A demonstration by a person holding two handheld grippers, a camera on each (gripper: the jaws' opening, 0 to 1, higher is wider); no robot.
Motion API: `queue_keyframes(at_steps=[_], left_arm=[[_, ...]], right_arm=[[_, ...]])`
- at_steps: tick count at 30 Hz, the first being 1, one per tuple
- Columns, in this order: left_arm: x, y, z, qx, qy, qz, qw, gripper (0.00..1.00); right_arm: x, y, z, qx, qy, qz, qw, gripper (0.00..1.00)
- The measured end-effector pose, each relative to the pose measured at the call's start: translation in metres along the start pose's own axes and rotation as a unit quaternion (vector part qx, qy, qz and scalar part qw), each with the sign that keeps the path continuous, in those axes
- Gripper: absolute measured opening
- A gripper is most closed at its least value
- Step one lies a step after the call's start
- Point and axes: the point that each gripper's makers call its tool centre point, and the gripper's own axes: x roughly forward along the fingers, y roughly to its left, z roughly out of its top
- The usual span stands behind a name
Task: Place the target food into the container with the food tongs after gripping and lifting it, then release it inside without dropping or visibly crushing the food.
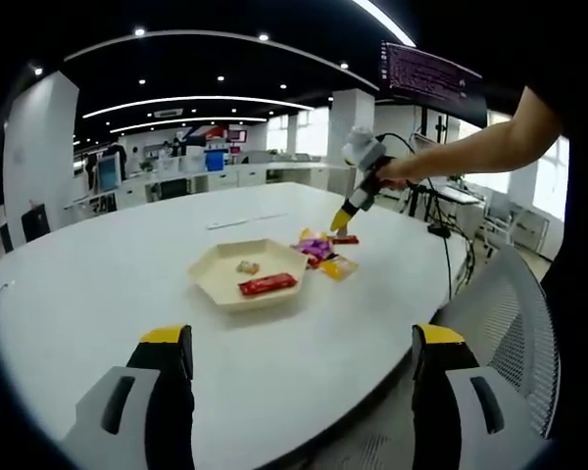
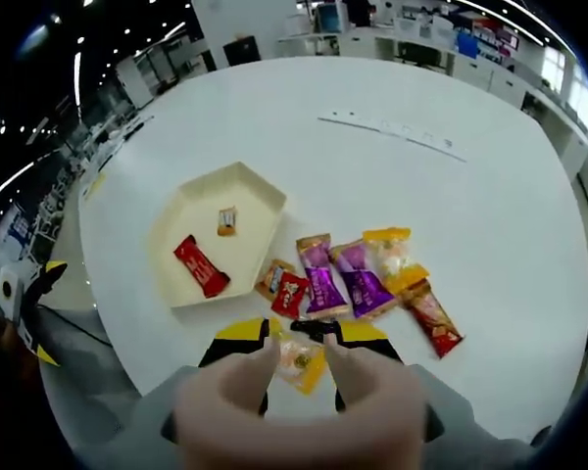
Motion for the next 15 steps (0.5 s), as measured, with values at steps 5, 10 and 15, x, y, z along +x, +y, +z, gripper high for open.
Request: queue_keyframes(at_steps=[5, 10, 15], left_arm=[[0.000, 0.000, -0.001, 0.000, 0.002, -0.001, 1.0000, 0.89], [0.000, 0.001, 0.000, -0.003, 0.000, 0.003, 1.0000, 0.89], [0.000, 0.002, 0.000, -0.004, 0.000, 0.003, 1.0000, 0.89]], right_arm=[[0.007, 0.003, 0.003, 0.001, 0.001, 0.003, 1.0000, 0.25], [0.012, 0.005, 0.004, 0.000, 0.004, 0.005, 1.0000, 0.25], [0.017, 0.007, 0.004, 0.001, 0.004, 0.008, 1.0000, 0.25]])
